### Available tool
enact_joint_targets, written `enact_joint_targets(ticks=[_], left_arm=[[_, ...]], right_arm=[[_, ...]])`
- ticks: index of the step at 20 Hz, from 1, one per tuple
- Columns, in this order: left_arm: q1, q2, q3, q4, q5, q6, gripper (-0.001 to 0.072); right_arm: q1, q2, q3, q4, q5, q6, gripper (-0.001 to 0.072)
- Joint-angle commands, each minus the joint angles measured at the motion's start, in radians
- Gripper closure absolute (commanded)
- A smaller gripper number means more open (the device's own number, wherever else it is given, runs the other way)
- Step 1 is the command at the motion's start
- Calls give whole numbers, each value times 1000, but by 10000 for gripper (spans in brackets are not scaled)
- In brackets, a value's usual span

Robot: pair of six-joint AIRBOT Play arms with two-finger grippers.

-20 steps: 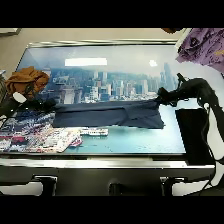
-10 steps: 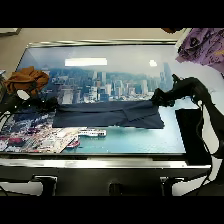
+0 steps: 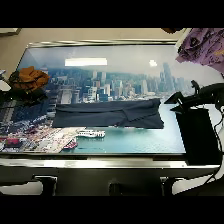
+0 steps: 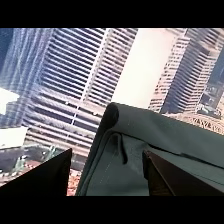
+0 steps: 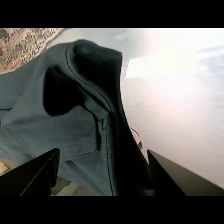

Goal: Fold the clothes and pants, and hang the long-sleeved shirts on hangers.

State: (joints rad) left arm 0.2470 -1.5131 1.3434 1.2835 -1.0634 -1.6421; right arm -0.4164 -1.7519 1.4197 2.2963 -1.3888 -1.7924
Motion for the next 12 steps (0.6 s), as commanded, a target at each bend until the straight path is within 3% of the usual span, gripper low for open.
enact_joint_targets(ticks=[1,6,9,10,12], left_arm=[[3,10,8,9,-20,-12,194],[1,10,8,8,-20,-20,194],[1,10,8,7,-18,-20,195],[1,10,8,1,-18,-20,194],[1,10,8,-37,-17,-19,195]], right_arm=[[-5,-37,-86,98,-3,-84,79],[68,-100,-92,111,49,-105,81],[140,-117,-92,105,103,-108,135],[163,-116,-92,104,124,-112,240],[200,-106,-92,103,161,-111,575]])
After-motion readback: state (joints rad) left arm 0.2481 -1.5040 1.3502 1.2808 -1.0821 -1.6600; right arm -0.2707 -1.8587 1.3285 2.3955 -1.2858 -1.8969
